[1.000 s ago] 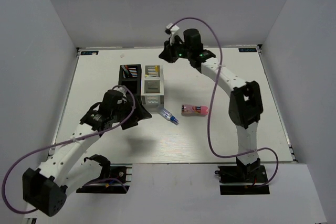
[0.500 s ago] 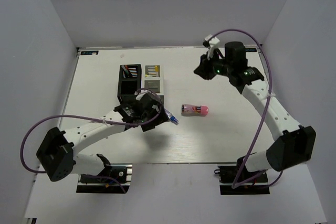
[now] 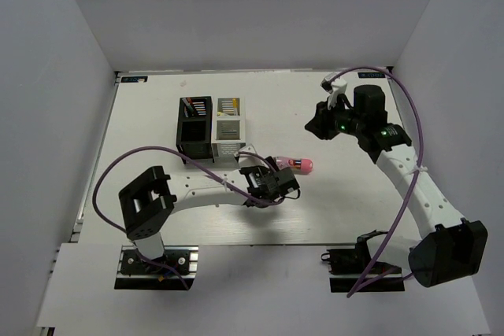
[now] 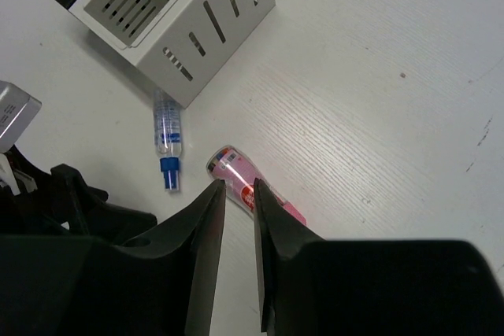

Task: Sort the stationery into containers
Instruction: Pick up the stationery from the center of the board.

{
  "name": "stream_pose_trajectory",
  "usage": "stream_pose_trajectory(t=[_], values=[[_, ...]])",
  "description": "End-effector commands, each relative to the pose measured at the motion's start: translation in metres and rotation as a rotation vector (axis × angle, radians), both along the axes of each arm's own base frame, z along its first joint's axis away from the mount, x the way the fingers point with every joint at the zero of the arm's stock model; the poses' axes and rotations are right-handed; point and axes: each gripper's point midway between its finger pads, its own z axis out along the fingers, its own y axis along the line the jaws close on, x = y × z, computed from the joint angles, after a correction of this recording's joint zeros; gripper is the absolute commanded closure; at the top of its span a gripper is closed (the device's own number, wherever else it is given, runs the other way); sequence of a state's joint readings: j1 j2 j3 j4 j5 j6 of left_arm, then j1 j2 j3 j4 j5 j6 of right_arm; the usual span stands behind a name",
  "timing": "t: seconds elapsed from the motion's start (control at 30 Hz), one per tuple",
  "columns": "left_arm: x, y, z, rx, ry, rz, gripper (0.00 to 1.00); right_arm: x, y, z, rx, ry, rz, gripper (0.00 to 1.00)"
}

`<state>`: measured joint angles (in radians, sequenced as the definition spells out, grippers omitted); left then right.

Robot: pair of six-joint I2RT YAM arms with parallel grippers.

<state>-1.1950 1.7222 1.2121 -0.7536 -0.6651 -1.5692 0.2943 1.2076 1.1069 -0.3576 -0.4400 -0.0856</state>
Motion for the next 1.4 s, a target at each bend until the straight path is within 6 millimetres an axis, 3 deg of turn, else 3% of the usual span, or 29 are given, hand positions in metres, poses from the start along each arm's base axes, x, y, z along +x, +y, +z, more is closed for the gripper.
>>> stream_pose_trajectory(t=[0.0,0.33,0.67,1.0,1.37], values=[[0.013,0.015,0.017,-0.009,-0.102,0.137,0.05,-0.006,-0.004,0.005,0.022,-0.025,0.004,0.72],[0.027,0.038,0.014,0.091,-0.150,0.182,0.01,-0.009,-0.011,-0.005,0.059,0.016,-0.011,0.72],[0.040,0.035,-0.014,0.212,-0.140,0.194,0.01,-0.016,-0.020,-0.007,0.056,0.009,-0.019,0.71],[0.059,0.044,-0.019,0.212,-0.122,0.226,0.01,-0.017,-0.024,-0.010,0.076,0.023,-0.025,0.71],[0.074,0.028,-0.035,0.236,-0.082,0.196,0.01,-0.020,-0.026,-0.011,0.099,0.039,-0.029,0.71]])
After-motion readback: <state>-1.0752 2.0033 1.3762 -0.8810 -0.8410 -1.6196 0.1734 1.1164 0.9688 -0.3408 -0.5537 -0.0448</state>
